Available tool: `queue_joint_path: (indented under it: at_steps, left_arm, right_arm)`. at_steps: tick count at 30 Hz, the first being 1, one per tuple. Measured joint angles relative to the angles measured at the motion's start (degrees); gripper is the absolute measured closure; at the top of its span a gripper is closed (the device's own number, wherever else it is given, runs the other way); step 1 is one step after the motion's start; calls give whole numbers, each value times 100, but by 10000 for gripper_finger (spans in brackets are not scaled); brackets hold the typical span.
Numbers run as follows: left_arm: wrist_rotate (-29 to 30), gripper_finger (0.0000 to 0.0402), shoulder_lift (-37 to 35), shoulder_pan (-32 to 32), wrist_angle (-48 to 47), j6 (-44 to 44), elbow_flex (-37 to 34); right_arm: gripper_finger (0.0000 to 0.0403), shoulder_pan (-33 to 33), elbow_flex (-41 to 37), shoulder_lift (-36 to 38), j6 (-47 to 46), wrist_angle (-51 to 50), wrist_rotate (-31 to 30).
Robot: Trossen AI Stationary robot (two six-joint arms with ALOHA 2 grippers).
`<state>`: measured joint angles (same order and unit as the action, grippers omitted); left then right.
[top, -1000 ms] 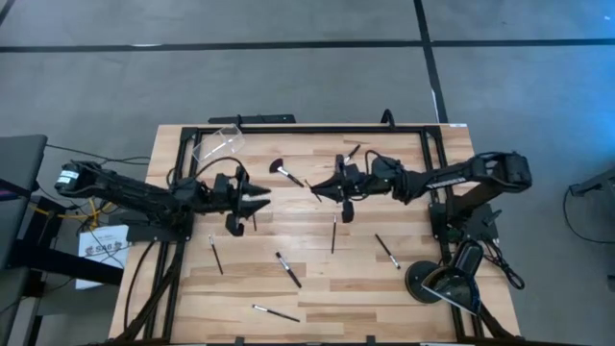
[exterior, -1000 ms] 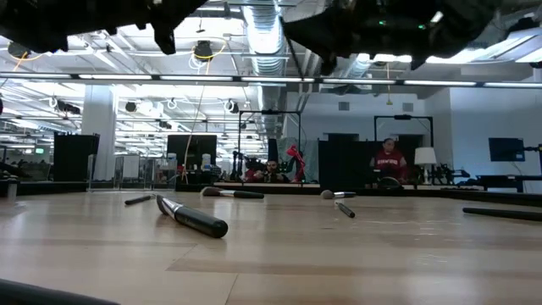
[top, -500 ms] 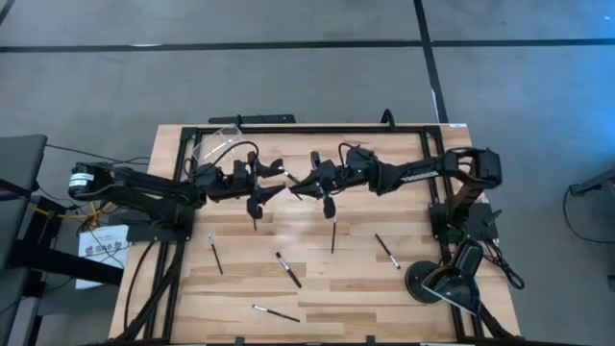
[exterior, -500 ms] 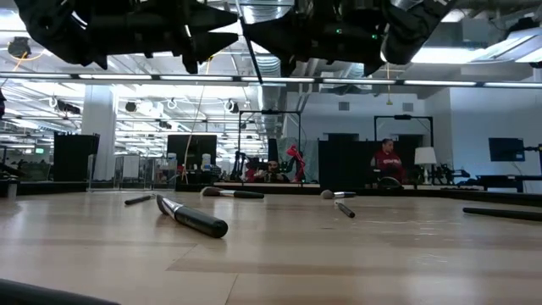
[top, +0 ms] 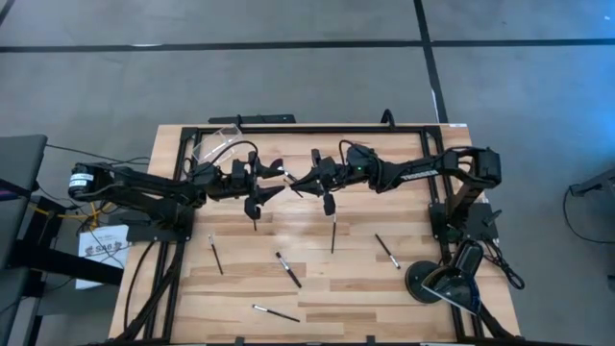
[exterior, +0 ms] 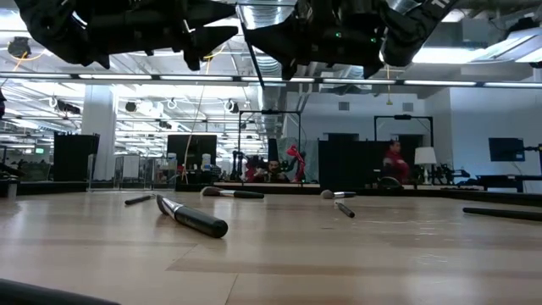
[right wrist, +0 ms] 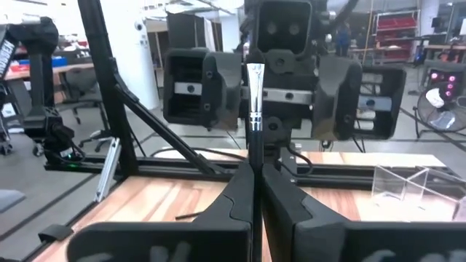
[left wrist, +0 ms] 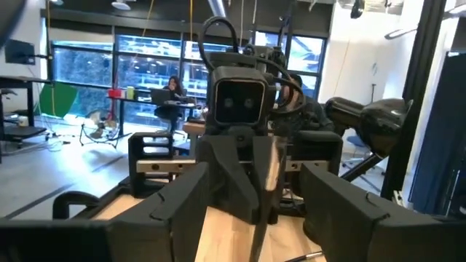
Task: Put items in baskets/containers
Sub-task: Put the eyeshadow brush into the transparent bin
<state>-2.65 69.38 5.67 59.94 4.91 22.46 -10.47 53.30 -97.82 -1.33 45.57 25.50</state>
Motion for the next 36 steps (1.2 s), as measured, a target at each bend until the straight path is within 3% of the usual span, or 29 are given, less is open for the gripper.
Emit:
queue_joint_path:
  at_steps: [10,21,30,36]
  left_arm:
    - [157,188,28,-101,62,52,32]
    - [392,188,677,-153,163,136,395]
    - [420,189,573,-153,263,150,400]
    - [459,217,651,-153,192,157,393]
  right_arm:
    - [401,36,0,0,-11,54,-306]
    - [400,36,-2,0,-17,-40,-312]
    - [400,36,-2,0,-15,-193,-310]
    - [400,35,-2,0,-17,-107,-310]
